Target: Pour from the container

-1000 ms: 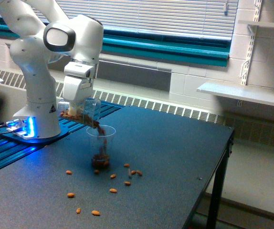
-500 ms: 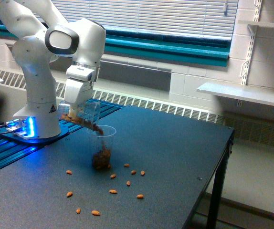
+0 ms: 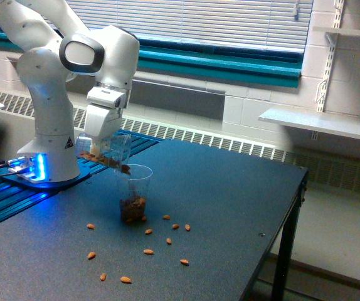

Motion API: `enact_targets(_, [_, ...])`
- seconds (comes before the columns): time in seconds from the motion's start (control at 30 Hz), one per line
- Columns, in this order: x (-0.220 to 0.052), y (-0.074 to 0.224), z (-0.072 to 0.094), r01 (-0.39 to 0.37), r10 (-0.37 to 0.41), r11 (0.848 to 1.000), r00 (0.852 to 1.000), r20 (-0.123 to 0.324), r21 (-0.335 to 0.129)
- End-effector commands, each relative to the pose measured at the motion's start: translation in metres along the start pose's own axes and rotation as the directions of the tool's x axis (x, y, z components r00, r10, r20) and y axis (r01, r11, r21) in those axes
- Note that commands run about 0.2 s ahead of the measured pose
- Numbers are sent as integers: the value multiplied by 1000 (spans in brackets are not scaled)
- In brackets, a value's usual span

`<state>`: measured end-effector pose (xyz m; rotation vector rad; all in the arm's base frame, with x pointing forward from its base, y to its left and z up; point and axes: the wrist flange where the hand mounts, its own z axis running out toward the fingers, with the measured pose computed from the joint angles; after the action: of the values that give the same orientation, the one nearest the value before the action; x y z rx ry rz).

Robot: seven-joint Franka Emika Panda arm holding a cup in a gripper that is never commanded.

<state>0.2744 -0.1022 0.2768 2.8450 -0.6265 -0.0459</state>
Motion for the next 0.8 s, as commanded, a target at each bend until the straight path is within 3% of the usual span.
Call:
enact_targets(0.03, [-17,-9,14,-13,14,1000,998,56,-28])
enact_targets(0.8, [-20,-8,22,-98,102,994,990,94,-49])
